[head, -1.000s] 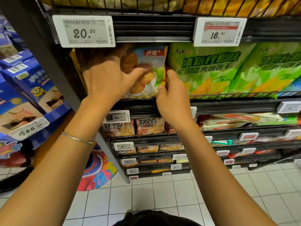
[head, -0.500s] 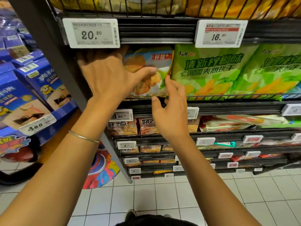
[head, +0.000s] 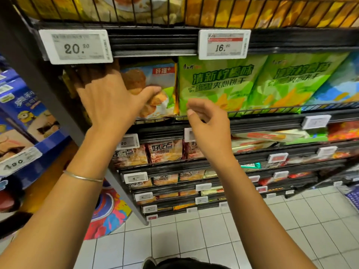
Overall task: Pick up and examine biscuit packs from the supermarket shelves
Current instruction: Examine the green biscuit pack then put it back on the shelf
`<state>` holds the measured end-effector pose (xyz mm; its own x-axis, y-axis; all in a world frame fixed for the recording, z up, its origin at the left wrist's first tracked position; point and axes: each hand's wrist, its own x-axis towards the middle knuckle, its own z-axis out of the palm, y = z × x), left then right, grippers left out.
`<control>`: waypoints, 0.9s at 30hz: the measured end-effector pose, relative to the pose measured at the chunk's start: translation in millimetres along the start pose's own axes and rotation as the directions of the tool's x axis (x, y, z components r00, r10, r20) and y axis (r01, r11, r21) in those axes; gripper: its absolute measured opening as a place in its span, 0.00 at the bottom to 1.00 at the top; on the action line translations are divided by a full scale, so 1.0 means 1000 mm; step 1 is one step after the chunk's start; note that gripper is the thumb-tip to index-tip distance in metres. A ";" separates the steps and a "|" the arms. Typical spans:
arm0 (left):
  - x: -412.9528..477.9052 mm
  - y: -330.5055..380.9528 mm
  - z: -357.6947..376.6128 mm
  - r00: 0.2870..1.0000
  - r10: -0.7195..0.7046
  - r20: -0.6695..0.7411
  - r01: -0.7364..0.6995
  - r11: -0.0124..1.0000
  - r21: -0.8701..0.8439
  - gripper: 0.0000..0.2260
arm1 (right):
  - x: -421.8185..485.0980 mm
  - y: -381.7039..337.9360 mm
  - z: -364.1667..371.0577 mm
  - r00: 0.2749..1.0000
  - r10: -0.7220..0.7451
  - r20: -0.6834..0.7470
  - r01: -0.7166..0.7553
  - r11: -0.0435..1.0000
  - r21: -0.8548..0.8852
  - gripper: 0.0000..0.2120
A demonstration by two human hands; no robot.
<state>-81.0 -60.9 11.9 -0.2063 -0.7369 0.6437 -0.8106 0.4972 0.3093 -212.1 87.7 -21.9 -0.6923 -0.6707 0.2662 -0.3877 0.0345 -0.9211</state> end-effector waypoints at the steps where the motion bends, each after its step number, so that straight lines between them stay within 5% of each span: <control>1: -0.010 0.005 0.003 0.998 0.008 -0.059 -0.009 1.000 -0.015 0.38 | 0.000 0.005 -0.006 0.998 0.018 -0.065 -0.017 1.000 0.018 0.10; 4: -0.048 0.027 0.010 0.970 0.114 -0.214 -0.160 0.964 -0.212 0.28 | 0.003 0.017 -0.026 0.970 0.081 -0.227 -0.069 0.996 0.061 0.09; 8: -0.079 0.057 0.022 0.969 0.246 -0.039 -0.217 0.755 -0.618 0.22 | 0.017 0.026 -0.054 0.927 0.053 -0.372 -0.055 0.998 0.005 0.14; 15: -0.086 0.103 0.025 0.991 0.060 0.117 -0.013 0.931 -0.366 0.34 | 0.053 0.037 -0.092 0.963 0.006 -0.268 -0.038 0.993 -0.113 0.21; 19: -0.090 0.125 0.029 0.983 -0.014 0.181 0.072 0.946 -0.317 0.37 | 0.059 0.044 -0.104 0.976 -0.041 -0.212 0.020 0.995 -0.101 0.18; 24: -0.084 0.137 0.032 0.933 -0.234 0.274 0.350 0.767 -0.537 0.36 | 0.067 0.054 -0.116 0.993 -0.042 -0.114 0.041 0.999 -0.010 0.19; 27: -0.079 0.143 0.031 0.920 -0.262 0.291 0.389 0.696 -0.603 0.32 | 0.068 0.058 -0.120 0.997 -0.031 -0.070 0.037 0.995 0.094 0.21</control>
<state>-197.3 54.6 -16.6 -0.1367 -0.9418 0.3073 -0.3143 0.3354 0.8881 -354.6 132.6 -23.0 -0.7209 -0.6180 0.3138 -0.3544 -0.0604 -0.9331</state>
